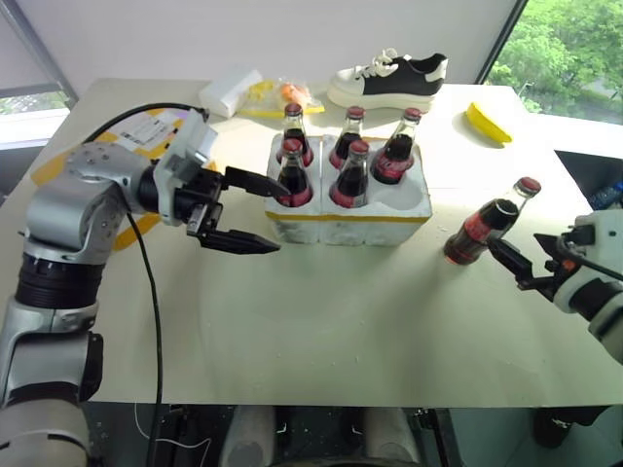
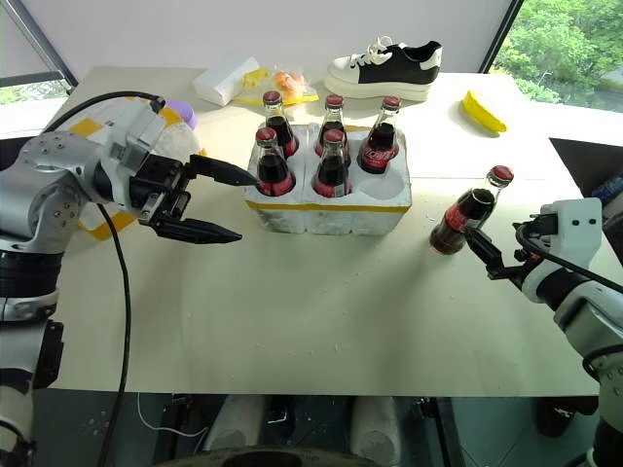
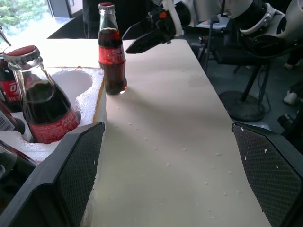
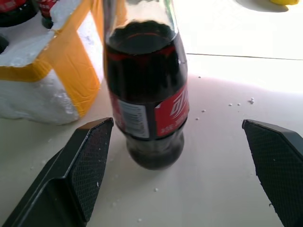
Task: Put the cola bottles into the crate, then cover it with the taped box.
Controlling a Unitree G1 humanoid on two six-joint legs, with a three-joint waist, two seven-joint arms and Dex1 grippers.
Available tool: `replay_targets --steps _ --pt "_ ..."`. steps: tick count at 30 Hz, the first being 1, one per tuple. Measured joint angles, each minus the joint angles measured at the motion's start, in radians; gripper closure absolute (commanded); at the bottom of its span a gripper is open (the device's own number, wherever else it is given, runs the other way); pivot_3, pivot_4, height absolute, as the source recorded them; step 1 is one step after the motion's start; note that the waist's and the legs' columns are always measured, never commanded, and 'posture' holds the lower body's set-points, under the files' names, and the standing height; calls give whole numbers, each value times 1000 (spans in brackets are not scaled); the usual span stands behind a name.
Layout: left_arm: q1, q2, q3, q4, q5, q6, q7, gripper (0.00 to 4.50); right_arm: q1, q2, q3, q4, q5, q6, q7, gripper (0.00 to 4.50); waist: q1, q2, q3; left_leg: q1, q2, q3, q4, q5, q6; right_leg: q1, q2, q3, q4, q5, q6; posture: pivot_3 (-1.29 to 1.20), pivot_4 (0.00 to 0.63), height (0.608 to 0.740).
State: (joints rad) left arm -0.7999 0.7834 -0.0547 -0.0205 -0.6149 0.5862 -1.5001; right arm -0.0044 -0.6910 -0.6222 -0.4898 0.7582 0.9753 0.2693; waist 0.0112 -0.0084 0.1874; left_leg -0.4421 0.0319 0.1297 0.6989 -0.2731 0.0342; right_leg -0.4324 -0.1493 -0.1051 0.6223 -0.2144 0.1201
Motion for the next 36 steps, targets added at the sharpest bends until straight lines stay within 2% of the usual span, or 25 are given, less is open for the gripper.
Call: replay_targets --steps 19,29,30,31,32,33,36 --pt "13 36 33 -39 -8 42 39 0 -102 43 85 90 -21 -36 10 32 0 0 0 0 0 0 0 0 0 0 0 0 0 0 0 0 150 740" --pt "12 29 33 -42 -9 42 42 0 -185 86 184 249 -98 -138 29 32 -1 0 0 0 0 2 0 0 0 0 0 0 0 0 0 0 150 740" --pt "12 28 32 -42 -9 42 42 0 -190 89 189 260 -106 -146 33 542 -1 0 0 0 0 2 0 0 0 0 0 0 0 0 0 0 150 740" --pt "12 27 33 -42 -9 42 42 0 -192 92 192 261 -108 -152 35 820 -1 0 0 0 0 2 0 0 0 0 0 0 0 0 0 0 150 740" --pt "12 25 33 -42 -9 42 42 0 -196 97 195 261 -108 -158 38 1444 -1 0 0 0 0 2 0 0 0 0 0 0 0 0 0 0 150 740" --pt "12 23 33 -42 -9 42 42 0 -197 98 196 261 -110 -161 39 1679 -1 0 0 0 0 2 0 0 0 0 0 0 0 0 0 0 150 740" --pt "12 22 33 -42 -9 42 42 0 -196 100 196 261 -110 -165 42 1649 -2 0 0 0 0 2 0 0 0 0 0 0 0 0 0 0 150 740"
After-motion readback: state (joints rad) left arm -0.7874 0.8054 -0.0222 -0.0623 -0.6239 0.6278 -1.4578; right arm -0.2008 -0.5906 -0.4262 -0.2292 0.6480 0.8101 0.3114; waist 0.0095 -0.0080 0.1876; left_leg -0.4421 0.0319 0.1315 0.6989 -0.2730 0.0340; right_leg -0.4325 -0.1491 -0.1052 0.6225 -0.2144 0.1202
